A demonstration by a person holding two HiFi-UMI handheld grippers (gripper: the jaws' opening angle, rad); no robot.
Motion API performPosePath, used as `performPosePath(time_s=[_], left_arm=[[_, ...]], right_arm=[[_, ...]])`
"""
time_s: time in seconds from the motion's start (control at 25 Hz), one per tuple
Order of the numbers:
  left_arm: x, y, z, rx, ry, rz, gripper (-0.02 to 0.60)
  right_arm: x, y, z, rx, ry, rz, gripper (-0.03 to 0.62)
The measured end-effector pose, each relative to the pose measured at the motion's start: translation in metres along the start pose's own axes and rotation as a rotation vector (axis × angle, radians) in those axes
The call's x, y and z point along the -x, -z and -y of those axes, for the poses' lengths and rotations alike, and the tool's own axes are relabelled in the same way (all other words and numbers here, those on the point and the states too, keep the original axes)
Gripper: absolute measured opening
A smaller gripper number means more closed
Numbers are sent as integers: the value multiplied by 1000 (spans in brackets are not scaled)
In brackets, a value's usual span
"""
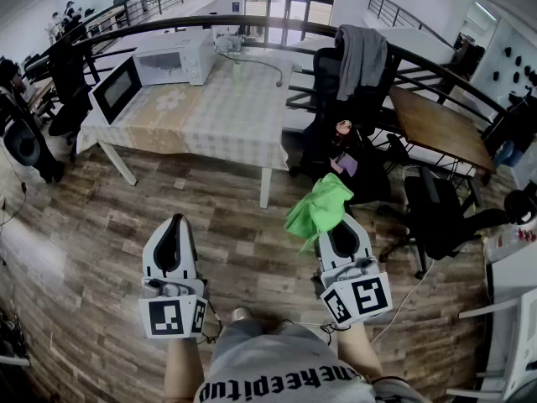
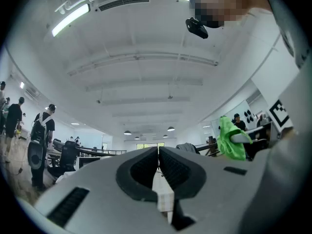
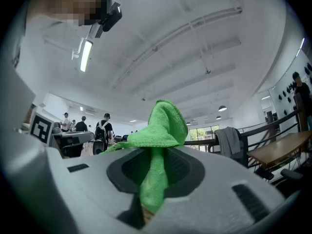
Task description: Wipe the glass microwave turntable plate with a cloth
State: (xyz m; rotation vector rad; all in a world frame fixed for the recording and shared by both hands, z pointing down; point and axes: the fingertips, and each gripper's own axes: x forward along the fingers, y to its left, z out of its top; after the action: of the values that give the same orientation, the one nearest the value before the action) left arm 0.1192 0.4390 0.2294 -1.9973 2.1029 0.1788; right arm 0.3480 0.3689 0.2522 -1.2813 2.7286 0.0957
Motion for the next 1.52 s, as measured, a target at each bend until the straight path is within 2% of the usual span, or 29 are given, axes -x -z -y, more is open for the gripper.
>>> performPosePath(time_s=[0.56, 1.0, 1.28, 1.52], left_arm=[[-13, 2, -13, -7, 16, 12, 11], [-37, 12, -52, -15, 25, 25, 11], [-54, 32, -73, 18, 58, 6, 11], [-80, 53, -80, 46, 79, -20, 11]], right_arm=[[-17, 3, -5, 4, 11, 2, 66], [-58, 14, -12, -41, 57, 7, 67], [-76, 27, -25, -28, 74, -6, 67], [-100, 39, -12, -24, 106, -44, 67]])
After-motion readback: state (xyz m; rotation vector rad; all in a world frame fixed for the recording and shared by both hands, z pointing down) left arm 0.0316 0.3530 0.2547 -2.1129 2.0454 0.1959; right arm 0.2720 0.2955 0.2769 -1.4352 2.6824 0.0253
